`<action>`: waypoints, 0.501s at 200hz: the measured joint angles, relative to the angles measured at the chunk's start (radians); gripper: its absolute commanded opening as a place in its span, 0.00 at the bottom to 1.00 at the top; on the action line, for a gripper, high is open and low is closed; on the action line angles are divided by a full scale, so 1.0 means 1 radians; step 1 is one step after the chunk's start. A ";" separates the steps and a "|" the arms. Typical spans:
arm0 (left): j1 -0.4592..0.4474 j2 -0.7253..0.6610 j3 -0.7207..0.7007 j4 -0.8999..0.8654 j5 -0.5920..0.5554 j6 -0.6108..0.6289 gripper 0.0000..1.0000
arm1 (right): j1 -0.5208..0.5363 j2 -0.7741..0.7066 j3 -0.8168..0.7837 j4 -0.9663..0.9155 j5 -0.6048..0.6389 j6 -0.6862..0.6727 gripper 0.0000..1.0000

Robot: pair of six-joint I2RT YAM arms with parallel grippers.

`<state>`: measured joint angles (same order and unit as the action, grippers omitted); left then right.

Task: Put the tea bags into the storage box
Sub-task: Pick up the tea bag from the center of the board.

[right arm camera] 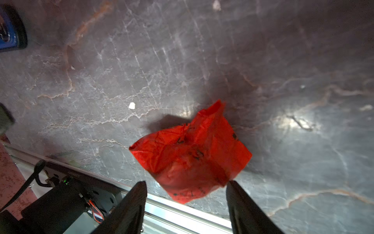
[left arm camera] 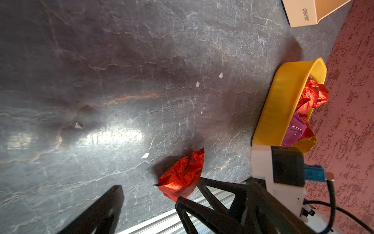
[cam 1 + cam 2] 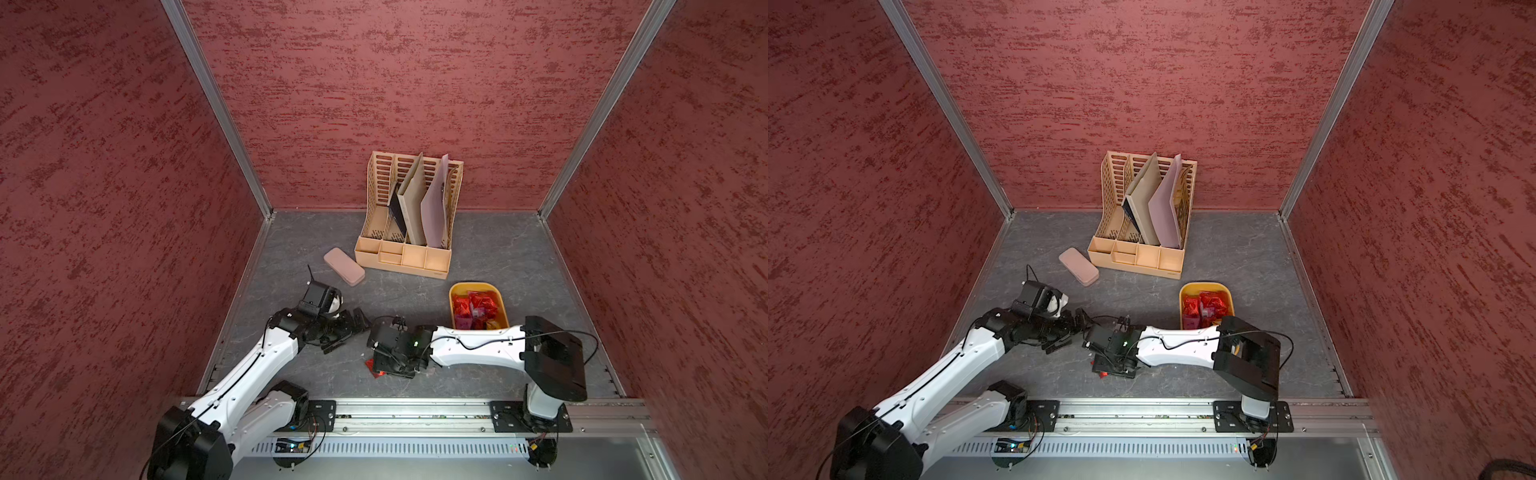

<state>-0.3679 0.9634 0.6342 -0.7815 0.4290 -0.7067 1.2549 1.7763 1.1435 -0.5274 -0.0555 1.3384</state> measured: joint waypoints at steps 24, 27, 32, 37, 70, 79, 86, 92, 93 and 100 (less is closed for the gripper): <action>0.011 -0.019 -0.007 -0.019 0.001 0.000 1.00 | 0.000 0.011 0.009 -0.004 0.001 0.001 0.68; 0.011 -0.021 -0.008 -0.020 0.000 0.000 1.00 | 0.000 0.014 0.012 -0.006 0.002 0.000 0.67; 0.013 -0.024 -0.010 -0.021 0.001 0.000 1.00 | 0.000 0.020 0.019 -0.016 0.005 -0.001 0.67; 0.014 -0.027 -0.012 -0.022 0.001 -0.001 1.00 | 0.000 0.028 0.029 -0.029 0.009 -0.003 0.66; 0.015 -0.051 -0.032 -0.026 0.000 -0.015 1.00 | 0.000 0.101 0.135 -0.125 0.038 -0.047 0.53; 0.015 -0.061 -0.035 -0.030 0.000 -0.021 1.00 | 0.000 0.114 0.154 -0.142 0.043 -0.058 0.47; 0.016 -0.071 -0.037 -0.031 0.000 -0.024 1.00 | 0.000 0.119 0.161 -0.153 0.047 -0.064 0.42; 0.016 -0.082 -0.040 -0.032 0.000 -0.027 1.00 | 0.000 0.119 0.163 -0.160 0.051 -0.072 0.38; 0.016 -0.083 -0.040 -0.032 0.000 -0.028 1.00 | 0.000 0.119 0.163 -0.161 0.051 -0.073 0.37; 0.016 -0.095 -0.041 -0.035 -0.001 -0.032 1.00 | -0.001 0.118 0.163 -0.173 0.056 -0.080 0.34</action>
<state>-0.3523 0.8680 0.5930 -0.8162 0.4278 -0.7383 1.2541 1.8946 1.3060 -0.7002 0.0002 1.2583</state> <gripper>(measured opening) 0.996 0.394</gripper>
